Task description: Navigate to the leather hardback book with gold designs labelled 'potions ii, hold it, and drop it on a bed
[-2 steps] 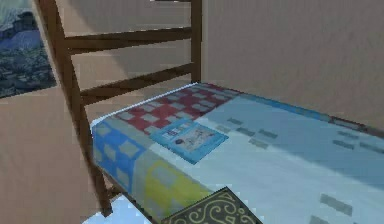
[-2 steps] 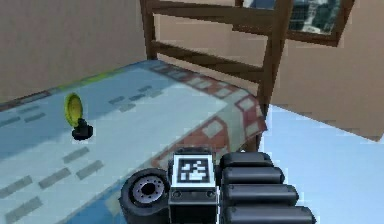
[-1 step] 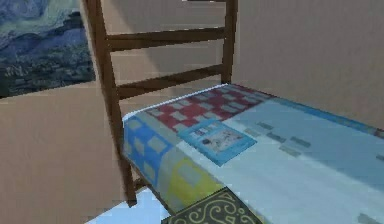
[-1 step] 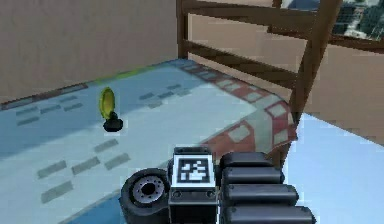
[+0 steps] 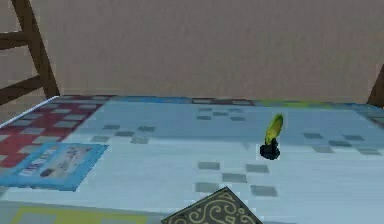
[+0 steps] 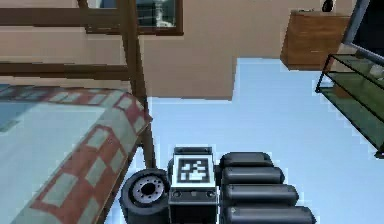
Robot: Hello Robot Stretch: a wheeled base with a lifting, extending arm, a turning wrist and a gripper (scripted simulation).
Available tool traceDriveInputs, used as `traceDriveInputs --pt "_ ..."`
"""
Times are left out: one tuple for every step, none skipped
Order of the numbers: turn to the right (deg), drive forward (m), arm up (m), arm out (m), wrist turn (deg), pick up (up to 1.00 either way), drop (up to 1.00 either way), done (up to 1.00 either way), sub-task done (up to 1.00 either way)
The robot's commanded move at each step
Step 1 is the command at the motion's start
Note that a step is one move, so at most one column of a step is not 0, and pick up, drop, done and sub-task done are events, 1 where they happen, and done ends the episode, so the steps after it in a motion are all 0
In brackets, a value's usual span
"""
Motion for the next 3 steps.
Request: traceDriveInputs --pt "45.0 0.00 0.00 0.00 0.0 0.00 0.00 0.00 0.00" --pt "18.0 0.00 0.00 0.00 0.0 0.00 0.00 0.00 0.00" --pt "0.0 0.15 0.00 0.00 0.0 0.00 0.00 0.00 0.00"
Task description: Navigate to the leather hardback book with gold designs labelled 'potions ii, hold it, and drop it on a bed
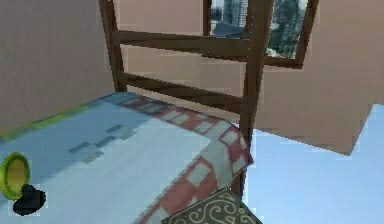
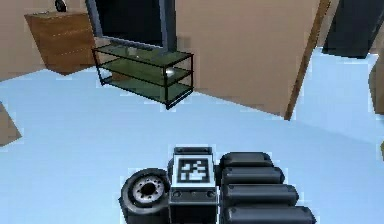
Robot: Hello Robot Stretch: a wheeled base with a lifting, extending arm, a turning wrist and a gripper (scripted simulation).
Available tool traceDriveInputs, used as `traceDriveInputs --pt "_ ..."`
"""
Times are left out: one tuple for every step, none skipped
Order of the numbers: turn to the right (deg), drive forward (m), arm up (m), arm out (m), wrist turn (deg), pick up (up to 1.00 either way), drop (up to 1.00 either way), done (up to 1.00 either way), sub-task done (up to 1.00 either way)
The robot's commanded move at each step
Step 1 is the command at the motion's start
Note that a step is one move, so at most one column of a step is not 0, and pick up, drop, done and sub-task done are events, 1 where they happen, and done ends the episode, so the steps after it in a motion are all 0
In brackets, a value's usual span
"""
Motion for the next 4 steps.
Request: traceDriveInputs --pt "45.0 0.00 0.00 0.00 0.0 0.00 0.00 0.00 0.00" --pt "45.0 0.00 0.00 0.00 0.0 0.00 0.00 0.00 0.00" --pt "45.0 0.00 0.00 0.00 0.0 0.00 0.00 0.00 0.00" --pt "24.0 0.00 0.00 0.00 0.0 0.00 0.00 0.00 0.00"
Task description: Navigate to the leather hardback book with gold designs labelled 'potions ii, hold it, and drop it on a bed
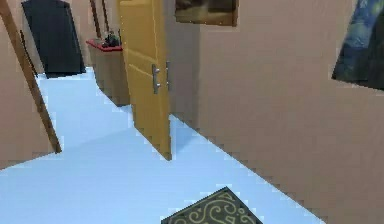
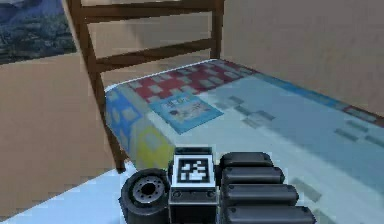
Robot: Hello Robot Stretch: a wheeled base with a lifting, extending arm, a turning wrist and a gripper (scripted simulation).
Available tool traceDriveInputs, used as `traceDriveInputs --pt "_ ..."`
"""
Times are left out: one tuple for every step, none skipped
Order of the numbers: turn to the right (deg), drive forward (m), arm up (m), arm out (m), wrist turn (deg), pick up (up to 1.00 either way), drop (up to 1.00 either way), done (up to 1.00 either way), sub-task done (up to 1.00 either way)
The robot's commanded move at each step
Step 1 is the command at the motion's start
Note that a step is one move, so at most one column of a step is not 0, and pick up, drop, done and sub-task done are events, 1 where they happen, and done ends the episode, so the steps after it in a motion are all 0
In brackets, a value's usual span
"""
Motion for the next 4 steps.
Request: traceDriveInputs --pt "-45.0 0.00 0.00 0.00 0.0 0.00 0.00 0.00 0.00" --pt "-45.0 0.00 0.00 0.00 0.0 0.00 0.00 0.00 0.00" --pt "-45.0 0.00 0.00 0.00 0.0 0.00 0.00 0.00 0.00" --pt "-39.0 0.00 0.00 0.00 0.0 0.00 0.00 0.00 0.00"
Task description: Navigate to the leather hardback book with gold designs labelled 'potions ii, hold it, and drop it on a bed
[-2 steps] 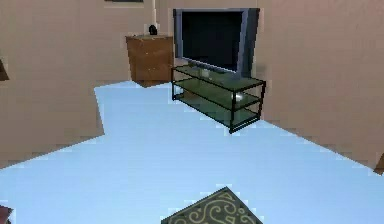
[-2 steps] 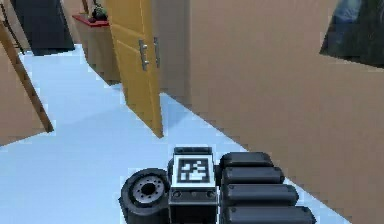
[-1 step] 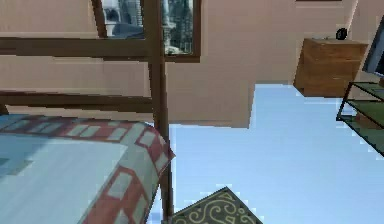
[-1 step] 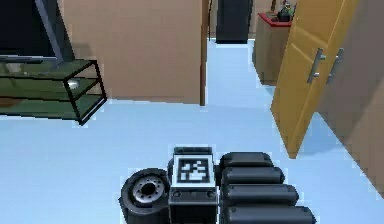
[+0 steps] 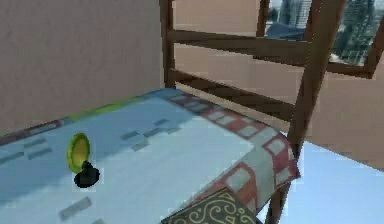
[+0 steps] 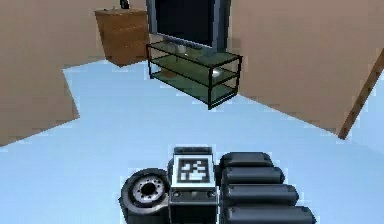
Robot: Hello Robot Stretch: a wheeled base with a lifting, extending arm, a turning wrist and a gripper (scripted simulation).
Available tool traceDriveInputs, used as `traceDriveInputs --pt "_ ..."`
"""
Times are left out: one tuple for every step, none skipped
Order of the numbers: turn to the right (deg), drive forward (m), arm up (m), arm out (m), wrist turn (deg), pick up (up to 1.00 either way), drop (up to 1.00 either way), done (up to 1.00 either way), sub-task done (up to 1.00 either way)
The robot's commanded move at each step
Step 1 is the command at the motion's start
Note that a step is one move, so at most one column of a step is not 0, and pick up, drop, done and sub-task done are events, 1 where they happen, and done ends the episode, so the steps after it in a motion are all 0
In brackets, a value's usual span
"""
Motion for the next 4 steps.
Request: traceDriveInputs --pt "45.0 0.00 0.00 0.00 0.0 0.00 0.00 0.00 0.00" --pt "45.0 0.00 0.00 0.00 0.0 0.00 0.00 0.00 0.00" --pt "45.0 0.00 0.00 0.00 0.0 0.00 0.00 0.00 0.00" --pt "42.0 0.00 0.00 0.00 0.0 0.00 0.00 0.00 0.00"
